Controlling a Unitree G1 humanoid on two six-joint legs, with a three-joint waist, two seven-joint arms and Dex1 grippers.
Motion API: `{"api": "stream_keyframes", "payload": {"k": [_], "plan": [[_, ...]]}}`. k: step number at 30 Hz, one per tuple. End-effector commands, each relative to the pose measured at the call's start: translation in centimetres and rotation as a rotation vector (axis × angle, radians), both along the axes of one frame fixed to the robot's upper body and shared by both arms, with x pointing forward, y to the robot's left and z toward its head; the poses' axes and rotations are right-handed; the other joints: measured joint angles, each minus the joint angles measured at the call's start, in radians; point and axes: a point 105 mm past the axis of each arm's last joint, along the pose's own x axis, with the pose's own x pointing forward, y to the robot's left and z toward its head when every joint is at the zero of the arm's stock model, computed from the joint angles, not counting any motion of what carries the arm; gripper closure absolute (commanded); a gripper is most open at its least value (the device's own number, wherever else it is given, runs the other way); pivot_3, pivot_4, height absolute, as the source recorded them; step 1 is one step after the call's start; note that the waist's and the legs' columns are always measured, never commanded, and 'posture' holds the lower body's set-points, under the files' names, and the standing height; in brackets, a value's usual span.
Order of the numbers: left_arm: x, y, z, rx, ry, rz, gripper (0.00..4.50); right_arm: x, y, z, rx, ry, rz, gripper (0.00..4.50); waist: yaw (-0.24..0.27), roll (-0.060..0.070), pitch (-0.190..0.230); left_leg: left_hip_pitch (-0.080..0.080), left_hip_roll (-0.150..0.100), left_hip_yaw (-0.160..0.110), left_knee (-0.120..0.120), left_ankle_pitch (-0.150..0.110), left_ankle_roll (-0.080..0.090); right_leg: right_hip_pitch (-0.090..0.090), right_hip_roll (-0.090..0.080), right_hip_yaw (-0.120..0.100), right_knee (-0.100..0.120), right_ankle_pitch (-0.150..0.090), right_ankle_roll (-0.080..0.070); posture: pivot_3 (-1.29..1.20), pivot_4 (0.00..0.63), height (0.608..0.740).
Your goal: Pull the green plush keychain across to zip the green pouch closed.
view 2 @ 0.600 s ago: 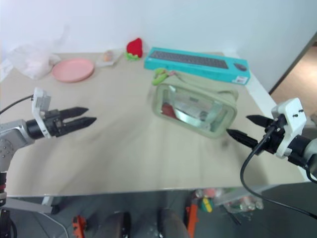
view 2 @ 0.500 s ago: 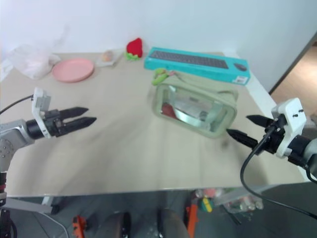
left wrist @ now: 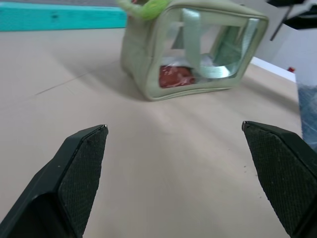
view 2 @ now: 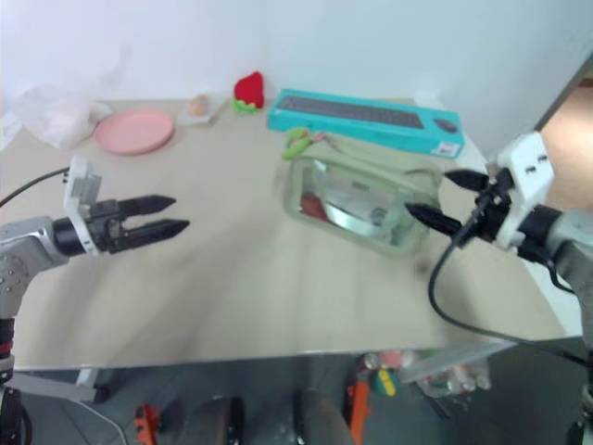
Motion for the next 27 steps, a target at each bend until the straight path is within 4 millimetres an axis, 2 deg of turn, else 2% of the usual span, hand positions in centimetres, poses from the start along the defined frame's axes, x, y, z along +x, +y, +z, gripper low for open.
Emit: {"api": "stream_keyframes", "payload": {"k": [1, 5, 10, 14, 17, 21, 27], "plan": [[-0.5, -1.2, 1.3, 0.009, -0.049, -0.057, 0.00, 1.6, -0.1, 0.9, -0.104, -0.039, -0.009, 0.03, 0.001, 0.000, 0.000, 0.000, 0.000, 0.000, 0.000, 0.001, 0.001, 0.000, 0.000, 0.000, 0.000, 0.000, 0.000, 0.00, 0.150, 0.740], [-1.7, -2.5, 1.3, 0.018, -0.049, -0.133, 0.00, 3.6, 0.1, 0.0, -0.229, -0.004, 0.025, 0.03, 0.002, 0.000, 0.000, -0.002, -0.001, 0.000, -0.001, 0.001, 0.001, -0.002, 0.000, 0.001, 0.000, 0.000, 0.000, 0.00, 0.150, 0.740], [-2.0, -3.3, 1.7, 0.005, -0.074, -0.140, 0.00, 6.2, 0.3, -2.0, -0.260, 0.051, 0.043, 0.03, 0.001, 0.000, 0.000, -0.002, -0.001, 0.001, -0.001, -0.001, 0.002, -0.002, 0.000, 0.002, 0.000, -0.002, 0.000, 0.00, 0.150, 0.740], [-2.1, -3.7, 2.4, -0.016, -0.097, -0.140, 0.00, 7.0, 1.0, -2.5, -0.283, 0.061, 0.086, 0.03, -0.001, 0.000, 0.000, -0.002, 0.000, 0.001, -0.001, -0.001, 0.002, -0.001, 0.001, 0.002, 0.000, -0.002, 0.000, 0.00, 0.150, 0.740], [-2.1, -3.7, 2.8, -0.043, -0.106, -0.133, 0.00, 7.1, 1.7, -2.2, -0.266, 0.050, 0.121, 0.85, -0.005, 0.000, 0.000, -0.001, 0.000, 0.001, -0.001, -0.001, 0.002, -0.001, 0.001, 0.002, 0.000, -0.001, 0.000, 0.00, 0.150, 0.740], [-2.1, -3.5, 2.6, -0.046, -0.100, -0.120, 0.00, 7.2, 1.7, -1.5, -0.249, 0.019, 0.111, 2.28, -0.015, 0.000, 0.000, 0.000, 0.001, 0.001, -0.001, 0.000, 0.001, -0.001, 0.001, 0.003, 0.001, 0.000, -0.001, 0.00, 0.150, 0.740], [-1.8, -3.2, 2.3, -0.053, -0.088, -0.102, 0.00, 5.9, 2.3, 0.3, -0.165, -0.018, 0.181, 4.33, -0.016, 0.000, 0.000, 0.000, 0.001, 0.001, -0.001, 0.000, 0.000, -0.001, 0.002, 0.003, 0.001, 0.000, -0.001, 0.00, 0.150, 0.740]]}}
